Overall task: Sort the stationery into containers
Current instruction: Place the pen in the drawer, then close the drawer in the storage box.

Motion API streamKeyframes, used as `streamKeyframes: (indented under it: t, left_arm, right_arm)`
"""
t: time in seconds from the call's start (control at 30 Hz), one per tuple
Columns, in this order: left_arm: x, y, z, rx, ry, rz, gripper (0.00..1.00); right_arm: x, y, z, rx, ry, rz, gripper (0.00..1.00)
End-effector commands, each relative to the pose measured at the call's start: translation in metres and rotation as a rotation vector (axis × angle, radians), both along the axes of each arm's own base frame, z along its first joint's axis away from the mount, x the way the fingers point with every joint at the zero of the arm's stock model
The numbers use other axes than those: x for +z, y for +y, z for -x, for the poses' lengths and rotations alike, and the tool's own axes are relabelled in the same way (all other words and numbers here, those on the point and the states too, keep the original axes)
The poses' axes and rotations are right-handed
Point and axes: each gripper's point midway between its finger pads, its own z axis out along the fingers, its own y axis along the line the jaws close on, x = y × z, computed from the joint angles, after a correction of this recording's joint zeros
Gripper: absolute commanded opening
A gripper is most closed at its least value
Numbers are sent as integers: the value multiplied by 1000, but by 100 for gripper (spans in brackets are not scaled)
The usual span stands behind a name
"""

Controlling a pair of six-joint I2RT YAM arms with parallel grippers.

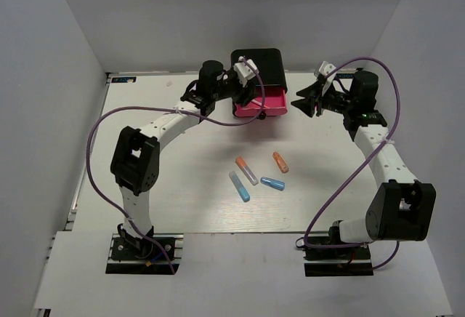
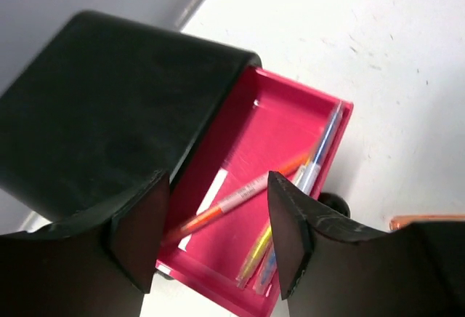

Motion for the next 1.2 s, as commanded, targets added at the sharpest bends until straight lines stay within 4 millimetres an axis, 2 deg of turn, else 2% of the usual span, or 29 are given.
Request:
streamKeyframes:
  t: [0.0, 0.03, 0.07, 0.1, 0.13, 0.17, 0.23, 0.3, 0.37, 0.4, 0.43, 0.5, 0.57, 0.6, 0.63, 0.67, 0.7, 0.77, 0.83, 0.87, 0.93, 0.97, 1.0, 1.17]
  left_arm:
    - [87, 4, 7, 33, -126, 124, 66]
    - [99, 6, 11, 35, -131, 143, 62]
    - [106, 6, 15, 38, -113, 168, 46]
    - [113, 7, 18, 39, -105, 187, 33]
    - [117, 10, 27, 46, -54, 225, 20]
    - [101, 11, 35, 37, 3, 222, 0]
    - [91, 13, 51, 22, 66, 249, 0]
    - [76, 19, 74, 14, 163, 317, 0]
    - [42, 27, 96, 34, 290, 353, 1]
    - [54, 27, 99, 30, 291, 389, 4]
    - [35, 29, 109, 34, 368, 407, 5]
    - [20, 32, 117, 47, 437, 425, 9]
    - [3, 35, 126, 62, 495, 429, 13]
    - [-6, 37, 129, 71, 529, 427, 22]
    - [-8, 37, 130, 73, 537, 431, 27]
    - [-8, 38, 128, 86, 543, 438, 36]
    - [-15, 37, 127, 91, 555, 430, 38]
    - [-33, 35, 124, 107, 601, 416, 42]
    - [-42, 32, 120, 116, 628, 411, 44]
    - [-39, 30, 115, 123, 628, 430, 44]
    - [-51, 28, 105, 154, 640, 436, 45]
    - [-46, 26, 96, 174, 629, 453, 46]
    - [-55, 23, 92, 181, 644, 443, 47]
    - [-61, 20, 63, 303, 656, 473, 48]
  right_arm:
    - [5, -3, 1, -12, -20, 2, 46]
    - [3, -3, 1, -14, -12, 2, 43]
    - [1, -3, 1, -14, -9, 2, 37]
    - [1, -4, 1, -16, -9, 2, 21]
    - [-1, -3, 2, -16, 3, 2, 12]
    - [-2, -3, 2, -15, 4, 5, 0]
    - [-7, -4, 2, -15, 20, 10, 0]
    - [-13, -4, 1, -22, 34, 13, 0]
    - [-18, -5, 0, -24, 46, 18, 0]
    - [-18, -5, 0, -23, 48, 19, 0]
    - [-20, -6, 0, -26, 53, 20, 0]
    - [-23, -5, -1, -27, 60, 22, 0]
    - [-30, -6, 2, -24, 96, 22, 5]
    - [-32, -4, 2, -19, 103, 22, 15]
    - [-36, -5, 3, -22, 125, 22, 20]
    - [-38, -4, 4, -16, 131, 23, 25]
    - [-41, -3, 4, -7, 143, 24, 30]
    - [-45, -1, 8, 7, 170, 25, 31]
    - [-50, -1, 9, 10, 181, 28, 31]
    - [-52, -2, 10, 9, 186, 30, 31]
    - [-53, -1, 11, 11, 189, 30, 31]
    - [-54, -3, 10, 5, 190, 30, 31]
    - [-53, -2, 11, 9, 189, 30, 31]
    - [-54, -4, 10, 1, 188, 33, 31]
